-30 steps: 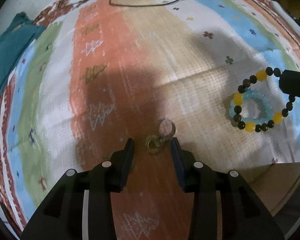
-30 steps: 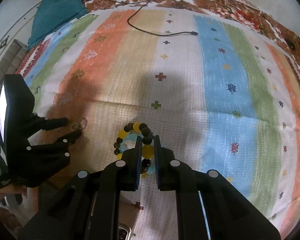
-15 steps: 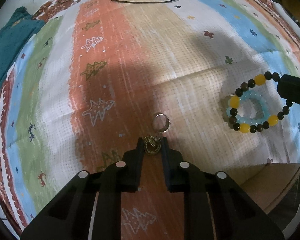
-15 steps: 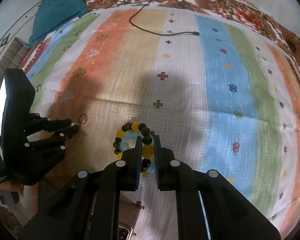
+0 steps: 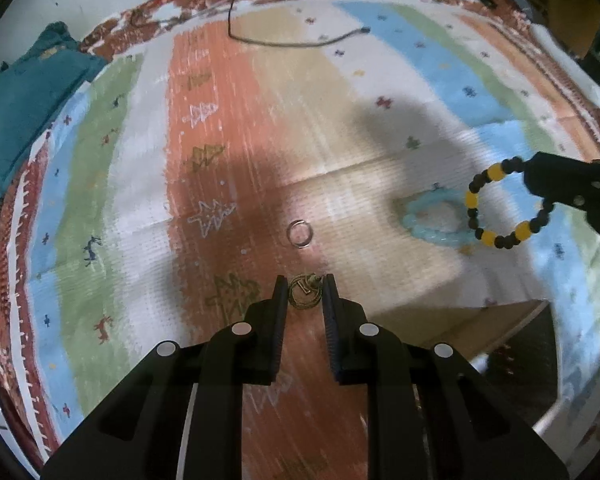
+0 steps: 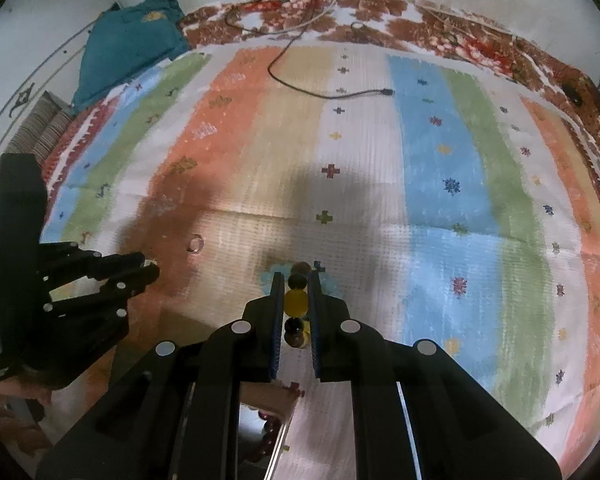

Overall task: Organize jewelry
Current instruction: 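Lift the ring with the left tool while the right tool lifts the yellow-black bracelet over the tin, then open both tools to drop the ring and bracelet into the silver tin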

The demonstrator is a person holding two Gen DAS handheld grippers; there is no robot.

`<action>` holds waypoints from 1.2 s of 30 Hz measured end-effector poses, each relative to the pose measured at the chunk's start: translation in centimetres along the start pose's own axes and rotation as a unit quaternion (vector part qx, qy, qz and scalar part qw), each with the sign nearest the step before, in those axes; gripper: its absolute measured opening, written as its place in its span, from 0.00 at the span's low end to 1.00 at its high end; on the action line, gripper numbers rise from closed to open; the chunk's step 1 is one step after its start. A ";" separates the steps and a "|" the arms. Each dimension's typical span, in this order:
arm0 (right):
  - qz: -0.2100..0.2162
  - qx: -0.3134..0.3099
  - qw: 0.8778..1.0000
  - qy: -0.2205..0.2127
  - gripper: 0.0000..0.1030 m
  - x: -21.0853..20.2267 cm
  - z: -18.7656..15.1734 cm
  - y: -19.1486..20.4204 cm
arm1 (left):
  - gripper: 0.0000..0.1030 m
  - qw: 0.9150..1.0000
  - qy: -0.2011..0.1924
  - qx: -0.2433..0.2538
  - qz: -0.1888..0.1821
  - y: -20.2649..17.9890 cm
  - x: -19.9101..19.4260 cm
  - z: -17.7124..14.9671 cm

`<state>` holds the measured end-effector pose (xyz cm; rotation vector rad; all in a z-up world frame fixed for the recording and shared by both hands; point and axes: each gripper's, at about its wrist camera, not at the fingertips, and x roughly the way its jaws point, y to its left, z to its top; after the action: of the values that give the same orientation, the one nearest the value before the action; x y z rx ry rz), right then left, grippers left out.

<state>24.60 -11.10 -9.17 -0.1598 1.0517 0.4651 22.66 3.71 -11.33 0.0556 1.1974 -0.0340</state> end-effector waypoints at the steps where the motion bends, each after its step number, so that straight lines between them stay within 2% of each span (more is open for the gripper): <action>1: 0.002 0.001 1.000 -0.003 0.12 -0.3 0.0 0.0 | 0.16 1.000 -0.009 -0.001 -0.002 -0.1 -0.8 -0.1; 14: 0.016 -0.008 0.997 -0.081 0.12 -5.7 -0.9 0.9 | 0.16 0.998 -0.063 -0.012 -0.028 -1.4 -6.2 -2.1; 36: 0.018 -0.043 0.994 -0.099 0.12 -9.1 -5.1 2.7 | 0.16 0.993 -0.103 0.001 -0.054 -3.1 -10.3 -5.8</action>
<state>15.63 -13.12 -3.62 -0.1678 0.8423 0.5474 13.32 0.97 -3.89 -0.0113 0.9933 -0.1319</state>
